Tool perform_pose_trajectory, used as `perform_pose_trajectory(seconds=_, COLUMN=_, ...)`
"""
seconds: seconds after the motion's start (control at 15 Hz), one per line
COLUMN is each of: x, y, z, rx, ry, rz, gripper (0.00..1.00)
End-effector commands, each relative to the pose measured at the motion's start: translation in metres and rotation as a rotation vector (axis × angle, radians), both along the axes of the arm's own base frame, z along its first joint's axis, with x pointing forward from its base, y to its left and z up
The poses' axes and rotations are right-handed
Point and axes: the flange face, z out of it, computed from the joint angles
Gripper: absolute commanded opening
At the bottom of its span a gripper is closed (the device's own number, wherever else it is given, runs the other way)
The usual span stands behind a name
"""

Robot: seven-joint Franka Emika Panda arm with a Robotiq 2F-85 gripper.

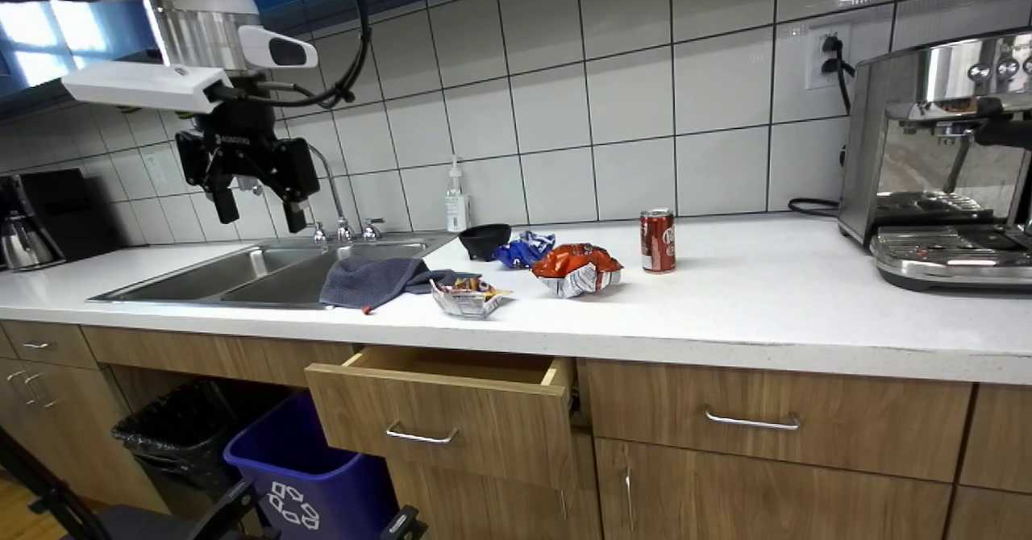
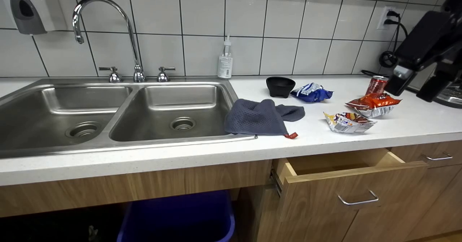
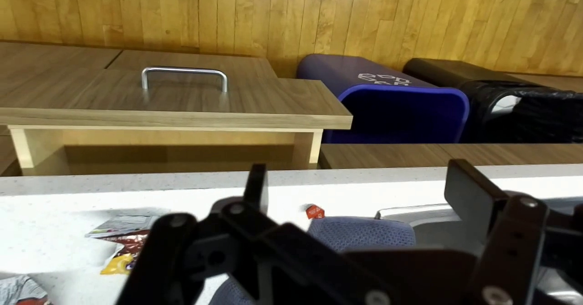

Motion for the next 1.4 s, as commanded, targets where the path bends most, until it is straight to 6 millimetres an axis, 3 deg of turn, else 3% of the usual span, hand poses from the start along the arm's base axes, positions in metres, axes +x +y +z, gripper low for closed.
perform_pose_trajectory(seconds=0.0, x=0.009, y=-0.007, z=-0.012, rx=-0.058, ry=-0.009, rz=-0.011, gripper=1.0)
perform_pose_trajectory(seconds=1.33, x=0.041, y=-0.054, z=-0.083, rx=-0.168, ry=0.006, rz=-0.011, gripper=1.0)
